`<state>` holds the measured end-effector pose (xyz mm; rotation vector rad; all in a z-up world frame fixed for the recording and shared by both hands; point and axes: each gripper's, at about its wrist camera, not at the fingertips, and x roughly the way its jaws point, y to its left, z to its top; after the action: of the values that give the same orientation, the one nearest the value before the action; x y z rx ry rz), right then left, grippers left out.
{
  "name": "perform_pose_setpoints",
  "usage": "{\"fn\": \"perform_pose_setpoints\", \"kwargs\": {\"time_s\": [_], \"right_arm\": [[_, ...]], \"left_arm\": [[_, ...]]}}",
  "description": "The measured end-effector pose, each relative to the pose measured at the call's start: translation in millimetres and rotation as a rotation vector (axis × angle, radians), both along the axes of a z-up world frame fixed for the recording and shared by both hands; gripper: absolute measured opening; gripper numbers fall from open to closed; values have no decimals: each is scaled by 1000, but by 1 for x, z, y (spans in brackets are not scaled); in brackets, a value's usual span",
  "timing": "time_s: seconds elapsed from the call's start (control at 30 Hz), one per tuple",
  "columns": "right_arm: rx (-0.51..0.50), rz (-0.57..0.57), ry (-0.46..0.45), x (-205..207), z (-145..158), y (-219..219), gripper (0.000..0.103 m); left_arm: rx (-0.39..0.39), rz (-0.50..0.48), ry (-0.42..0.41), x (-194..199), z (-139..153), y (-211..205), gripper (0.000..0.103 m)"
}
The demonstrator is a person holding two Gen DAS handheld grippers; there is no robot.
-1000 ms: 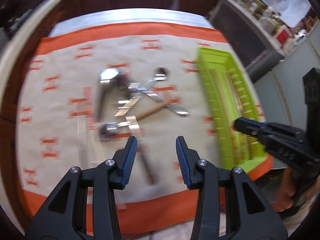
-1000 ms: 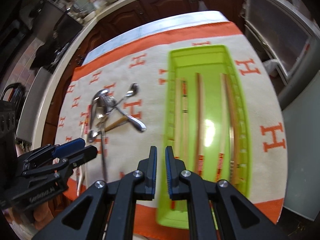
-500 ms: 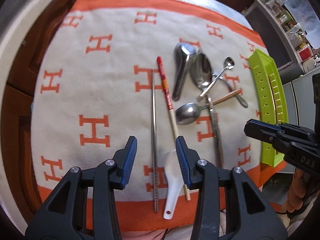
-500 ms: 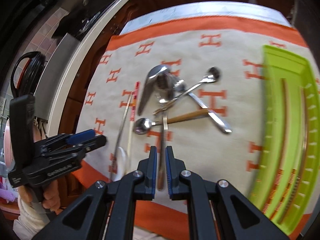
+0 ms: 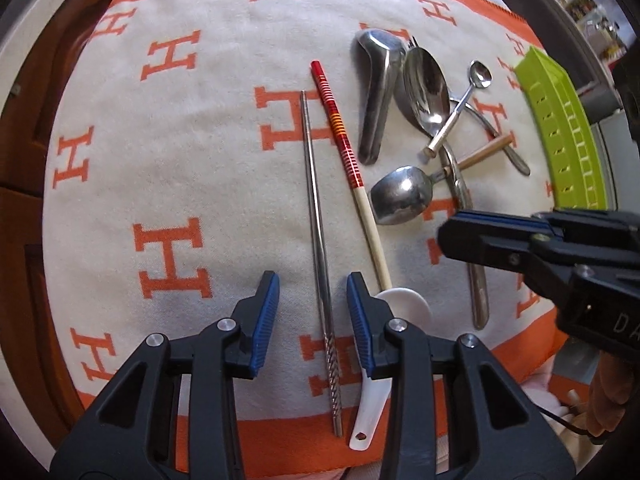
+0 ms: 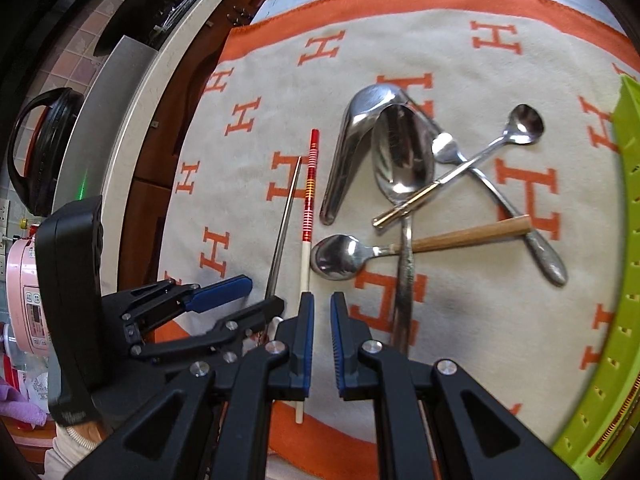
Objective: Organize utensils
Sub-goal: 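Grasp a metal skewer with the left tool while the right tool grasps a red-banded chopstick, then carry the skewer and chopstick into the green tray and open both tools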
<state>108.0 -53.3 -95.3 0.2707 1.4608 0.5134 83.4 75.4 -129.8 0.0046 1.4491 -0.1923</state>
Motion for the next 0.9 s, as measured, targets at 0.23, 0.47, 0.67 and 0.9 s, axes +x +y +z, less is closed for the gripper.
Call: {"fn": "perform_pose_setpoints", "kwargs": {"time_s": [0.23,0.47,0.67,0.9], "right_arm": [[3,4,27,6,-9,12,8],[-11,-4,57,12,-17,23,8],[-66,26,49,12,-20,41,8],[-203,81,-22,4,-20,68,23]], "left_arm": [[-1,51,-2,1,0,6,4],[-95,158,-8,-8,1,37,3],[-140,207,-11,-21,3,53,3],[-158,228,-36,-29,9,56,3]]}}
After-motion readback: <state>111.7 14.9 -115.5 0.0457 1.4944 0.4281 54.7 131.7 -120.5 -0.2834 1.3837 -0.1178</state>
